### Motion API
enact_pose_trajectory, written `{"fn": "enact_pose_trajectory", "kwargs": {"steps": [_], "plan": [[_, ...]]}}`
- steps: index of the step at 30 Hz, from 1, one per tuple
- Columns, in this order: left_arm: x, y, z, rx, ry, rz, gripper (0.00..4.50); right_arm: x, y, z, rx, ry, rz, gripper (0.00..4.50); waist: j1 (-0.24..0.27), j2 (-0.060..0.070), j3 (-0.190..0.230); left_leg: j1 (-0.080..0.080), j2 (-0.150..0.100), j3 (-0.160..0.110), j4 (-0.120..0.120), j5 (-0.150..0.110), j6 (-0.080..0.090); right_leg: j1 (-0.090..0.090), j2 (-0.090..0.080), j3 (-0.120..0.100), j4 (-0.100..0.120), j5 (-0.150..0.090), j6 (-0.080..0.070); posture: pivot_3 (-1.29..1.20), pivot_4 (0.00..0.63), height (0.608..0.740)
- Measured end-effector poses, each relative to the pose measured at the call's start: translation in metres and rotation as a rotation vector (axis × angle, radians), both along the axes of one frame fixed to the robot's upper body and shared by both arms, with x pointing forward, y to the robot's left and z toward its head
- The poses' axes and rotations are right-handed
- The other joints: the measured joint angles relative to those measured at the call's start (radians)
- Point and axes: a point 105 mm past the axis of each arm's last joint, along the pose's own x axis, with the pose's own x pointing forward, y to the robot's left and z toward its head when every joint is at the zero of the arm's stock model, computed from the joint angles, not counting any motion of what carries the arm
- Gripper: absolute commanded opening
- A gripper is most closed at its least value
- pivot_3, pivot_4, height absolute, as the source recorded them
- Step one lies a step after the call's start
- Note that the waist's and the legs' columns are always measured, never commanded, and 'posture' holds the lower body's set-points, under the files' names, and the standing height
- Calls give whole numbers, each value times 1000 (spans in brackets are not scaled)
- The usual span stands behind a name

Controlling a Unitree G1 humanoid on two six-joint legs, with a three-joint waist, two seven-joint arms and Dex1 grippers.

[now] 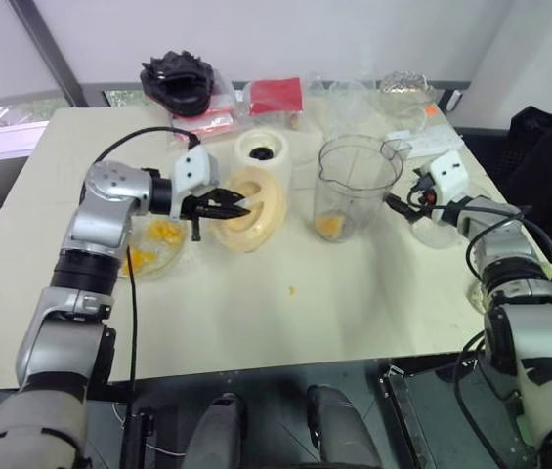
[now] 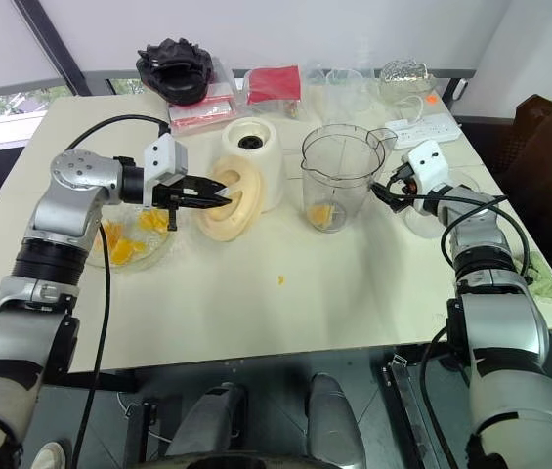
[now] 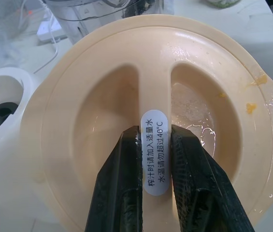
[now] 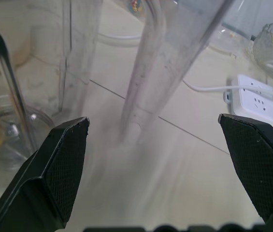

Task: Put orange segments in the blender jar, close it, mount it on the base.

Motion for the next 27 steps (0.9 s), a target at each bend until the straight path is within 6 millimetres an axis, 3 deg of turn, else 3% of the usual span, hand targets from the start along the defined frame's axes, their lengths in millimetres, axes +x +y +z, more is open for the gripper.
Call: {"fn": "enact_pose_trajectory", "kwargs": {"steps": [9,27], "plan": [[-3,1,3,8,-17,14,285,9,11,9,-2,-35,-17,4500,-20,0,0,0,0,0,0,0,0,-1,0,0,2,0,0,0,150,740],[-6,4,4,1,-19,42,285,16,8,10,25,-72,-129,4500,-21,0,0,0,0,0,0,0,-1,-2,0,1,6,0,0,0,150,740]]}}
